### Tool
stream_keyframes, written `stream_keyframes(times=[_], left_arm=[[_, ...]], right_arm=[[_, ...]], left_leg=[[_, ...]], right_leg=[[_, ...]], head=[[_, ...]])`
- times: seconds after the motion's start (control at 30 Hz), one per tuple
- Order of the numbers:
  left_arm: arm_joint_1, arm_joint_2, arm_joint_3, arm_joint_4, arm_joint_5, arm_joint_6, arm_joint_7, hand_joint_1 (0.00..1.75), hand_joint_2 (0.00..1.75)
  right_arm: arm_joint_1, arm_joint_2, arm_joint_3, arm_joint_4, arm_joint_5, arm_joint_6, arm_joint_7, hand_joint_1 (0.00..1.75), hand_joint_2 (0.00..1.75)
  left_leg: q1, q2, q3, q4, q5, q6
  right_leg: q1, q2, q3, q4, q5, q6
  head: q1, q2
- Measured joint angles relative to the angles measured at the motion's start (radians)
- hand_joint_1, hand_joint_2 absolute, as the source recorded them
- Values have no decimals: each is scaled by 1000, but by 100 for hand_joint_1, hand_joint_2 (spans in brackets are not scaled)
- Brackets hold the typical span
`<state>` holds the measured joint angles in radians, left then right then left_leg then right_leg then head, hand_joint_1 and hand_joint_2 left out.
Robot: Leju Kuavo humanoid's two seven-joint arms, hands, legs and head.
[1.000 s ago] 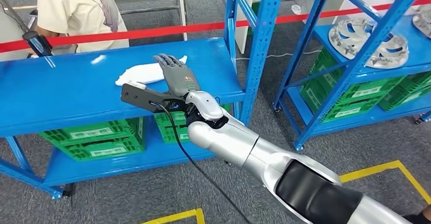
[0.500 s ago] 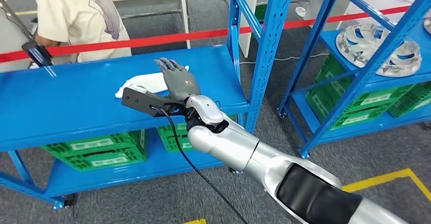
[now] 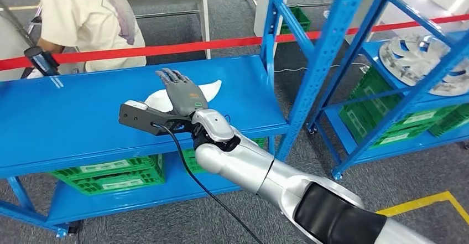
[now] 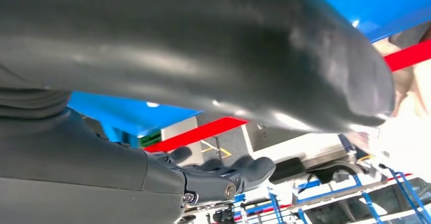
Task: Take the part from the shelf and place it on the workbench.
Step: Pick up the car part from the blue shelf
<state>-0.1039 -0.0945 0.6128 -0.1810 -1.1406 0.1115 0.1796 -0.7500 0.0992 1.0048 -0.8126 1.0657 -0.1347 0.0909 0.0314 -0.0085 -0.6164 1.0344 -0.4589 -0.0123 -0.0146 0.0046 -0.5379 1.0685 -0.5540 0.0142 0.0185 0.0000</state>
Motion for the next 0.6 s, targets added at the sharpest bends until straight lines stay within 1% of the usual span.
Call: stream_keyframes(times=[0.03, 0.07, 0.1, 0.13, 0.17, 0.2, 0.23, 0.27, 0.3, 0.33, 0.37, 0.4, 0.43, 0.47, 0.5, 0.53, 0.57, 0.6], left_arm=[[0, 0, 0, -1, 0, 1, -1, 0, 0], [-1, 0, 0, -1, 0, 2, -1, 0, 0], [0, 0, 1, -1, 0, 3, -2, 0, 0], [0, 0, 1, -1, 0, 3, -2, 0, 0], [1, 0, 1, -1, 0, 4, -3, 0, 0], [1, 0, 1, -1, -1, 4, -3, 0, 0], [0, 0, 1, -1, -1, 4, -4, 0, 0], [0, -2, 1, -1, -2, 4, -4, 0, 0], [-1, -6, 1, 0, -2, 4, -4, 0, 0], [-2, -9, 1, -1, -3, 4, -3, 0, 0], [-4, -12, 1, -1, -4, 3, -3, 0, 0], [-5, -13, 1, -2, -5, 3, -2, 0, 0], [-5, -14, 1, -3, -5, 3, 0, 0, 0], [-4, -15, 1, -3, -6, 3, 1, 0, 0], [-4, -16, 1, -3, -7, 3, 1, 0, 0], [-6, -16, 1, -3, -9, 3, 2, 0, 0], [-8, -16, 1, -3, -11, 3, 2, 0, 0], [-9, -14, 1, -4, -13, 3, 2, 0, 0]], right_arm=[[-1, 0, -1, -2, 1, 3, -1, 0, 0], [-2, 0, -1, -4, 2, 7, -3, 0, 0], [-2, -1, -1, -4, 2, 11, -5, 0, 0], [-1, -2, -1, -4, 2, 15, -7, 0, 0], [0, -2, -2, -4, 2, 17, -8, 0, 0], [0, -3, -2, -4, 2, 18, -9, 0, 0], [-1, -4, -4, -4, 2, 18, -10, 0, 0], [-1, -5, -5, -4, 2, 17, -11, 0, 0], [-2, -6, -7, -4, 2, 16, -12, 0, 0], [-4, -7, -8, -4, 2, 14, -12, 0, 0], [-5, -8, -9, -4, 2, 12, -12, 0, 0], [-5, -9, -12, -5, 2, 9, -13, 0, 0], [-5, -10, -14, -5, 1, 5, -13, 0, 0], [-3, -11, -18, -5, 1, 1, -14, 0, 0], [-3, -12, -20, -5, 2, -2, -15, 0, 0], [-2, -13, -22, -5, 2, -4, -17, 0, 0], [-2, -14, -23, -4, 2, -6, -18, 0, 0], [1, -14, -23, -4, 2, -7, -19, 0, 0]], left_leg=[[-1, -1, 7, 0, -6, 5], [-3, -1, 14, -1, -12, 9], [-6, -1, 21, -1, -19, 12], [-10, -2, 30, -1, -27, 15], [-15, -2, 41, -1, -36, 18], [-21, -3, 54, -1, -45, 20], [-27, -3, 68, -2, -54, 23], [-30, -4, 78, -4, -62, 25], [-32, -4, 89, -8, -70, 26], [-30, -3, 96, -16, -74, 23], [-25, -3, 103, -26, -73, 18], [-22, -2, 113, -33, -65, 9], [-19, -1, 121, -39, -56, 1], [-19, 0, 128, -38, -50, -5], [-20, 2, 125, -22, -50, -8], [-20, 2, 110, 10, -61, -11], [-19, 3, 80, 60, -78, -14], [-17, 2, 38, 120, -103, -20]], right_leg=[[0, -1, -32, 54, -13, 3], [0, -2, -77, 122, -34, 5], [2, -2, -124, 189, -55, 5], [5, -2, -165, 236, -67, 2], [9, -2, -190, 250, -60, -5], [15, -2, -196, 226, -31, -16], [24, -1, -185, 167, 18, -33], [35, -1, -165, 94, 71, -53], [46, -1, -147, 32, 112, -73], [55, -1, -132, -17, 135, -85], [63, 0, -121, -47, 144, -94], [66, 1, -110, -68, 143, -97], [67, 2, -90, -93, 145, -98], [65, 3, -69, -112, 148, -101], [59, 3, -48, -127, 149, -102], [53, 3, -30, -136, 148, -101], [47, 2, -19, -139, 143, -99], [43, 2, -12, -138, 136, -96]], head=[[2, 0], [4, 0], [5, 0], [6, 0], [6, 0], [7, 0], [7, 0], [7, 0], [2, 0], [0, 0], [-3, 0], [-4, 0], [1, 0], [3, 0], [3, 0], [2, 0], [1, 0], [-1, 0]])
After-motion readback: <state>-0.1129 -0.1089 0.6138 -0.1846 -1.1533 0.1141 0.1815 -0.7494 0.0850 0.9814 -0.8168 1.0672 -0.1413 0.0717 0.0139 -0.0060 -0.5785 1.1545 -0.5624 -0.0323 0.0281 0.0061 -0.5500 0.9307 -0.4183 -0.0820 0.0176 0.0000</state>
